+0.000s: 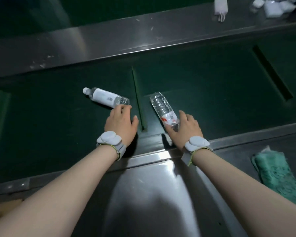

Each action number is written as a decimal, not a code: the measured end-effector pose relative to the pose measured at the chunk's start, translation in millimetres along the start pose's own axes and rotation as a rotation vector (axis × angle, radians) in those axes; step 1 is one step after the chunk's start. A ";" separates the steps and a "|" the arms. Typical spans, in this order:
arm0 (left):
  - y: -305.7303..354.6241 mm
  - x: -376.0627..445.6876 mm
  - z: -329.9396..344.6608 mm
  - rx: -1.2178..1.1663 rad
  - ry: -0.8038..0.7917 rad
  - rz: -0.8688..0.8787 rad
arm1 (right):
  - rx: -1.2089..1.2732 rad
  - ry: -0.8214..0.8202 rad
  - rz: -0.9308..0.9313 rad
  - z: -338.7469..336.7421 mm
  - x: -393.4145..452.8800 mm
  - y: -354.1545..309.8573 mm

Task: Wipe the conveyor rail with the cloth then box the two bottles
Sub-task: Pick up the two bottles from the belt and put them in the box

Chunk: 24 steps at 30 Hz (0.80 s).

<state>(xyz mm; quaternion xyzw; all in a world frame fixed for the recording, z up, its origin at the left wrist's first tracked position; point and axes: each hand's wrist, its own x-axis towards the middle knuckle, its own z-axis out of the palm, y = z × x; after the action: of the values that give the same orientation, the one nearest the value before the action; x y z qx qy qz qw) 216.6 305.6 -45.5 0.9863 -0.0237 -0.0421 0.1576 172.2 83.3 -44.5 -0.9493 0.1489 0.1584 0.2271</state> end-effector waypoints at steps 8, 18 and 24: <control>-31.6 57.6 12.3 -0.091 0.087 -0.168 | -0.045 -0.038 0.127 35.0 26.7 -19.4; -62.6 112.2 3.4 -0.937 -0.042 -1.033 | 0.022 0.123 0.026 27.9 12.5 -28.1; -74.3 69.8 -6.4 -0.866 -0.191 -0.908 | -0.020 0.103 -0.040 3.5 -1.8 -49.3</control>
<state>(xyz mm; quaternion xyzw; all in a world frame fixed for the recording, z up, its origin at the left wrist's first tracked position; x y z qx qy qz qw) 289.1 373.9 -68.0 0.7367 0.4023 -0.1985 0.5060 187.3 127.4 -27.9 -0.9612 0.1399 0.1062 0.2127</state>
